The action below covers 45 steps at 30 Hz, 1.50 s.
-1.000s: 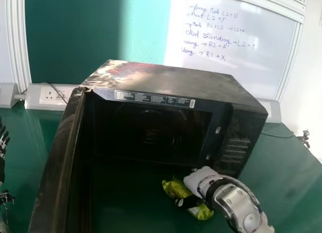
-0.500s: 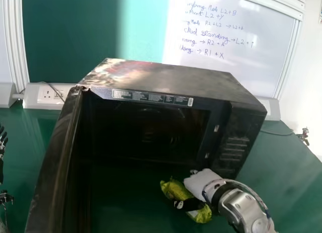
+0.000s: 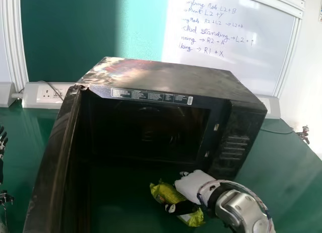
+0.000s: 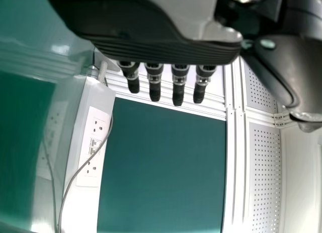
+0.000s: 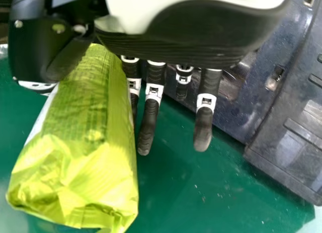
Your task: Put biscuit inside oven
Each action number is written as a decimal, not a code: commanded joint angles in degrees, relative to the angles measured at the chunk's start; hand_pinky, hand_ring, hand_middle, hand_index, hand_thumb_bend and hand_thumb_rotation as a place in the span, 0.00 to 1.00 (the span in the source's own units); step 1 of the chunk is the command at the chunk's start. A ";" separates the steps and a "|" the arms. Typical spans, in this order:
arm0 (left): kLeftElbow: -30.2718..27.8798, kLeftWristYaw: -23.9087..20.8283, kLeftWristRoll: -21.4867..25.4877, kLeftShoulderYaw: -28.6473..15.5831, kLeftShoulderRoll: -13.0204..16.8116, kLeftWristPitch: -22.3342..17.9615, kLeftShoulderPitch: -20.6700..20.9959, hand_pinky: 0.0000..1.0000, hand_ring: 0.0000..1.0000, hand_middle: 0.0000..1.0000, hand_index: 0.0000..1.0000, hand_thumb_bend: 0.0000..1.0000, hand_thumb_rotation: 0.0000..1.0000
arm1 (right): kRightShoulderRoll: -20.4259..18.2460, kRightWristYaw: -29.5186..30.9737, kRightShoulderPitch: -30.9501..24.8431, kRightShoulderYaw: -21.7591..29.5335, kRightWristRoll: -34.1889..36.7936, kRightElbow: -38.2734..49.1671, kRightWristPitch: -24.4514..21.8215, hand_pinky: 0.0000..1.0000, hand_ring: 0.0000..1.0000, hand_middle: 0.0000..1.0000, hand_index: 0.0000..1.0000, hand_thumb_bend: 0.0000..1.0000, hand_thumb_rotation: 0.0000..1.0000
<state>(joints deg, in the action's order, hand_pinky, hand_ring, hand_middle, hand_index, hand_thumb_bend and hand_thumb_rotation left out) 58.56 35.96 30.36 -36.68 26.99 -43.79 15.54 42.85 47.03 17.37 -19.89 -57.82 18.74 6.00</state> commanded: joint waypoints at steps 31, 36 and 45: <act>0.47 -0.75 -0.15 0.18 -3.25 0.14 -1.44 0.76 0.79 0.78 0.83 0.72 0.71 | -6.14 -2.65 11.47 2.63 2.63 -0.77 -1.96 0.19 0.27 0.47 0.48 0.53 0.00; 0.52 -0.69 -0.22 0.15 -3.28 -0.22 -1.53 0.77 0.80 0.78 0.83 0.73 0.71 | -8.96 -3.58 12.21 1.77 0.91 -1.15 -4.05 0.17 0.26 0.47 0.49 0.53 0.00; 0.38 -1.06 -0.20 0.05 -3.58 -0.62 -1.43 0.76 0.79 0.78 0.83 0.73 0.71 | -12.37 -5.65 12.86 1.07 -0.34 -3.24 -5.66 0.16 0.24 0.47 0.49 0.53 0.00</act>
<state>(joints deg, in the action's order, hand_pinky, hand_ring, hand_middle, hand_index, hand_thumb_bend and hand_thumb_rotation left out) 57.35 35.03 29.88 -36.66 26.47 -44.06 15.46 31.06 42.37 28.63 -18.51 -57.90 16.13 0.85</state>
